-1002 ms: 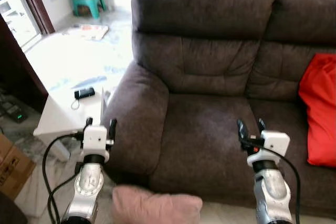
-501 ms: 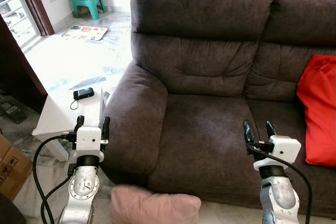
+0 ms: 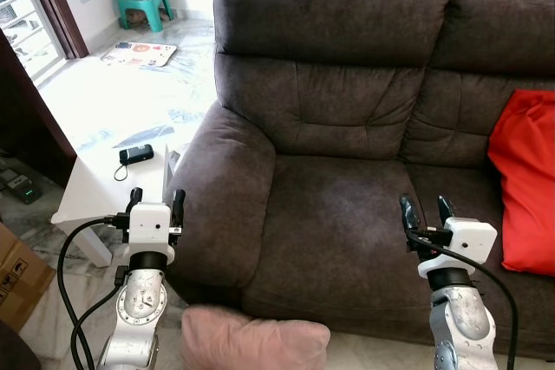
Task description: Move the pillow to the sofa from floor
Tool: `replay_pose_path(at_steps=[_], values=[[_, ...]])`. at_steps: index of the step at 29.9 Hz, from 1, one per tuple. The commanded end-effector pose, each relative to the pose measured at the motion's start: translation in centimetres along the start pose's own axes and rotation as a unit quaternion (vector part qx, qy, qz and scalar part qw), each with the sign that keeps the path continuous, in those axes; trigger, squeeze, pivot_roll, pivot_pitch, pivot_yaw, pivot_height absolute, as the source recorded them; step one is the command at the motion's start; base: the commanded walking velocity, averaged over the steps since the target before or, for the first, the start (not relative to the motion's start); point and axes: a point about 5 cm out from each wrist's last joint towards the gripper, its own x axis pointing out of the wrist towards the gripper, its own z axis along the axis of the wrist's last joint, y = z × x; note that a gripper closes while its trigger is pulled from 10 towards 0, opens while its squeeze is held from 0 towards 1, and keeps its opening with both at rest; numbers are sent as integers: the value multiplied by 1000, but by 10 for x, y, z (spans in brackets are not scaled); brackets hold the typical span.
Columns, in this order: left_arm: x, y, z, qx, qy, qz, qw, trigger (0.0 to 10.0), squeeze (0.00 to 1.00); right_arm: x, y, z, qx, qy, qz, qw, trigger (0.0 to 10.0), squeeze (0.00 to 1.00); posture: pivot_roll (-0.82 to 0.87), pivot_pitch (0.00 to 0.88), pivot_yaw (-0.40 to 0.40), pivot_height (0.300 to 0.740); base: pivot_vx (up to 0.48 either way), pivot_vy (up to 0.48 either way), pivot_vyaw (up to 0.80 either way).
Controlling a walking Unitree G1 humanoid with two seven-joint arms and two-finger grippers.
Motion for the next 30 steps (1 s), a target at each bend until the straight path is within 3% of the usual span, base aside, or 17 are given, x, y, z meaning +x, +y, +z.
replay_pose_path(at_steps=[1,30], values=[[3,-2,5,-4,-8,-8,1000,10000,0,1,-1,4,-1,-4,-1,1000,10000,0,-19,0,-16,739,0,0,0],[6,-11,8,-11,-1,-23,1000,10000,0,6,-1,8,-7,18,3,1000,10000,0,-14,0,-35,739,0,0,0]])
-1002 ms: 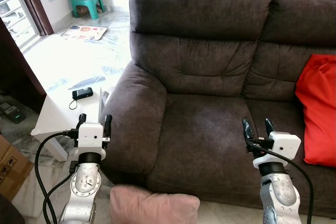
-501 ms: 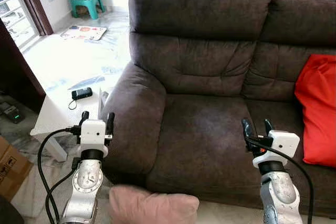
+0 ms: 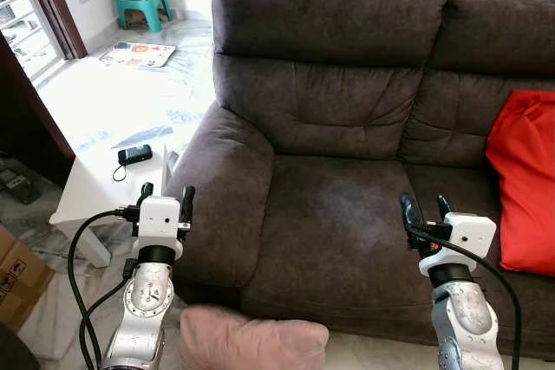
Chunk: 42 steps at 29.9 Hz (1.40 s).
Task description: Move the pillow to the sofa from floor
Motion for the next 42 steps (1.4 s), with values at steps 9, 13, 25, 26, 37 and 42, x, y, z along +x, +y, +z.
replay_pose_path(at_steps=[9,13,25,26,37,42], values=[[2,-3,4,-9,-6,-2,1000,10000,0,4,4,6,-5,-5,15,1000,10000,0,-17,0,-36,739,0,0,0],[3,-2,4,-9,-6,0,1000,10000,0,5,6,7,-4,-6,20,1000,10000,0,-16,0,-37,739,0,0,0],[3,-4,5,-14,-5,-1,1000,10000,0,6,7,9,-5,-10,25,1000,10000,0,-15,0,-41,739,0,0,0],[4,-4,5,-16,-4,1,1000,10000,0,7,7,9,-4,-11,24,1000,10000,0,-14,0,-41,739,0,0,0],[4,-3,3,-16,4,3,1000,10000,0,8,7,9,2,-10,16,1000,10000,0,-12,0,-38,739,0,238,0],[5,-3,3,-17,3,3,1000,10000,0,9,6,10,0,-10,15,1000,10000,0,-15,0,-37,739,0,325,-520]])
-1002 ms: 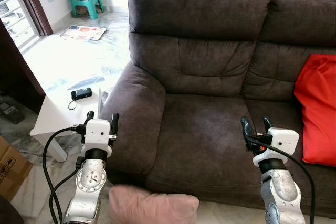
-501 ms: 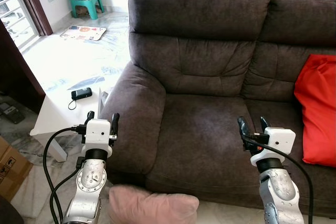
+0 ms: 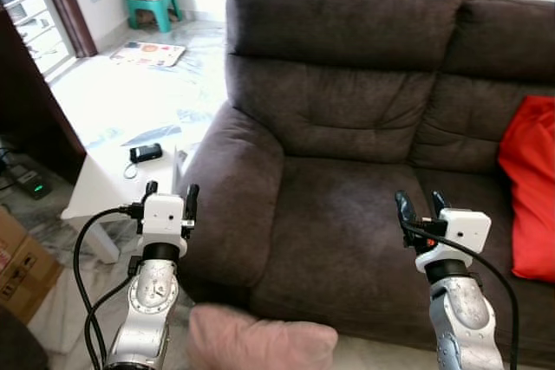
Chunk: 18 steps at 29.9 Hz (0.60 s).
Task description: Move the pillow to the sofa from floor
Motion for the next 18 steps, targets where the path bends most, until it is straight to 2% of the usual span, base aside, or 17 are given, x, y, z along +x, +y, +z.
replay_pose_path(at_steps=[1,3,13,17,18], values=[[2,-2,1,-7,3,-1,1000,10000,0,0,-3,3,0,-8,-6,1000,10000,0,-13,0,-37,739,0,322,-525],[2,-2,1,-7,2,-2,1000,10000,0,0,-3,3,-1,-7,-8,1000,10000,0,-13,0,-37,739,0,307,0],[2,-2,2,-11,1,-3,1000,10000,0,2,-4,3,2,-3,-14,1000,10000,0,-10,0,-38,739,0,0,0],[2,-3,3,-13,0,-5,1000,10000,0,3,-3,3,5,0,-16,1000,10000,0,-10,0,-37,739,0,381,0],[2,-3,3,-13,0,-5,1000,10000,0,4,-3,3,6,0,-16,1000,10000,0,-10,0,-37,739,0,480,-781]])
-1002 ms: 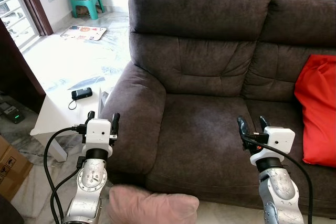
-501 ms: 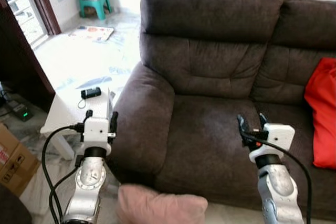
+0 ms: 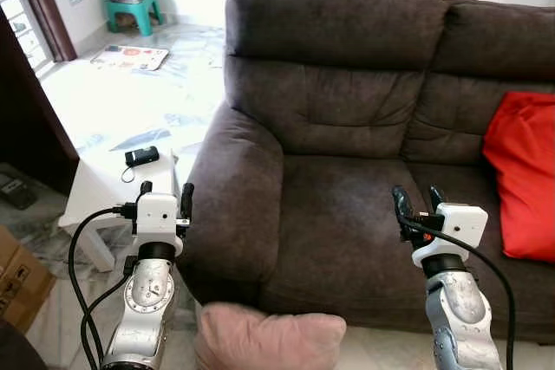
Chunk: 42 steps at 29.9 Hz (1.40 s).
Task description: Move the pillow to the sofa from floor
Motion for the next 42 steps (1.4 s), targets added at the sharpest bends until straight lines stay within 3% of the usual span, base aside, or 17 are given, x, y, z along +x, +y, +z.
replay_pose_path(at_steps=[1,19,29,42], values=[[2,-2,2,-2,0,-4,1000,10000,0,3,-1,2,8,1,-5,1000,10000,0,-11,0,-37,739,0,480,-781],[3,-4,4,-2,-3,-10,1000,10000,0,5,1,3,0,-1,-3,1000,10000,0,-9,0,-35,739,0,111,-127],[4,-3,4,-4,-1,-11,1000,10000,0,4,1,3,3,-4,-7,1000,10000,0,-10,0,-28,739,0,444,0],[7,-6,8,2,-8,-21,1000,10000,0,7,4,4,5,-7,-6,1000,10000,0,-7,0,-20,739,0,0,0]])
